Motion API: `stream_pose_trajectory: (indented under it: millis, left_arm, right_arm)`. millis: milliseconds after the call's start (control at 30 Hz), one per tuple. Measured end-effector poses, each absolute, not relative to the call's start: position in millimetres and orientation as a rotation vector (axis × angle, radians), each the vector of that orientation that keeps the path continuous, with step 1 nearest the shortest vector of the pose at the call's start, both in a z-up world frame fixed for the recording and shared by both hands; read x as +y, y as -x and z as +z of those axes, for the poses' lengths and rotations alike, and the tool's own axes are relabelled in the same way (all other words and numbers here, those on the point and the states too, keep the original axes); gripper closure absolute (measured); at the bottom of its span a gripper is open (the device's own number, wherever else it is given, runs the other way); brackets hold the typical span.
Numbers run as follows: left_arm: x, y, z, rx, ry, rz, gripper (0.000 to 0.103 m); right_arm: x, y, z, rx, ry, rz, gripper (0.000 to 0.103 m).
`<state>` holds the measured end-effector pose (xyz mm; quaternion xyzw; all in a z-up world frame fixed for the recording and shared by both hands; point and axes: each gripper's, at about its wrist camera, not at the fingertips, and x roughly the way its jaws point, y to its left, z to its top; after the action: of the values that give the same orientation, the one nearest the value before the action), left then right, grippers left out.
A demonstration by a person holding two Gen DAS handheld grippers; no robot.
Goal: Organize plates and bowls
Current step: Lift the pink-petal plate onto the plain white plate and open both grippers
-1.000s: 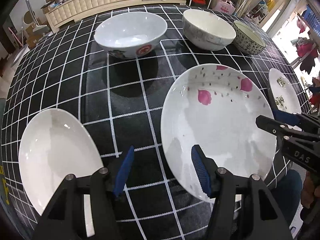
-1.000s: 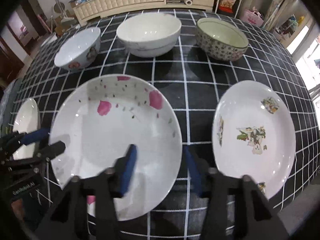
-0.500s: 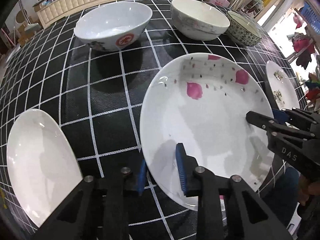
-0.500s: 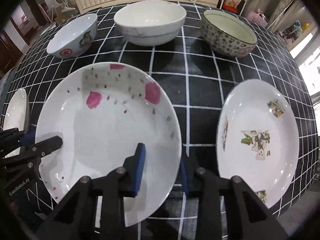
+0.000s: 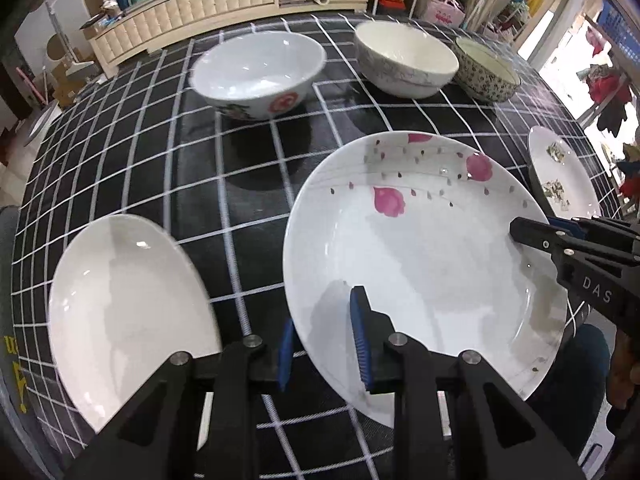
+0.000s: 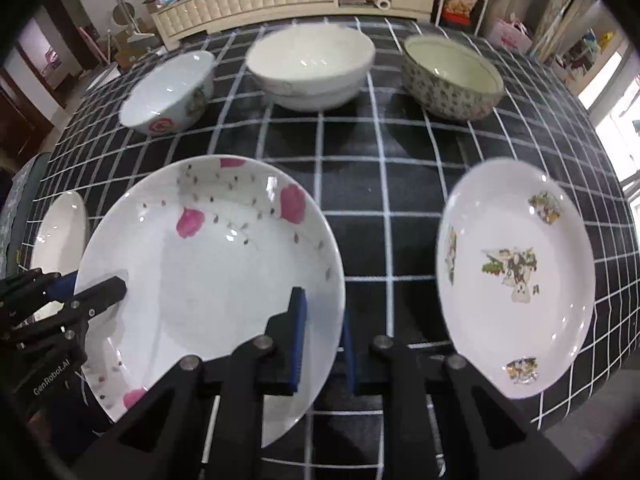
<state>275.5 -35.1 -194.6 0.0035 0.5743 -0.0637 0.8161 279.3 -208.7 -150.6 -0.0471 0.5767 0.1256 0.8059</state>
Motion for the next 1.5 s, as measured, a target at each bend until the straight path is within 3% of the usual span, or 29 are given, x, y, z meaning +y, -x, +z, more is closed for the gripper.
stream_pose_trajectory:
  millis: [533, 1500]
  left_arm:
    - [82, -218, -154, 1.173, 0.034, 0.081, 0.08]
    - [169, -199, -198, 1.245, 0.123, 0.207, 0.083]
  right_arm:
    - [-84, -260, -125, 1.171, 0.164, 0.49, 0.085]
    - [4, -254, -166, 1.214, 0.297, 0.543, 0.086]
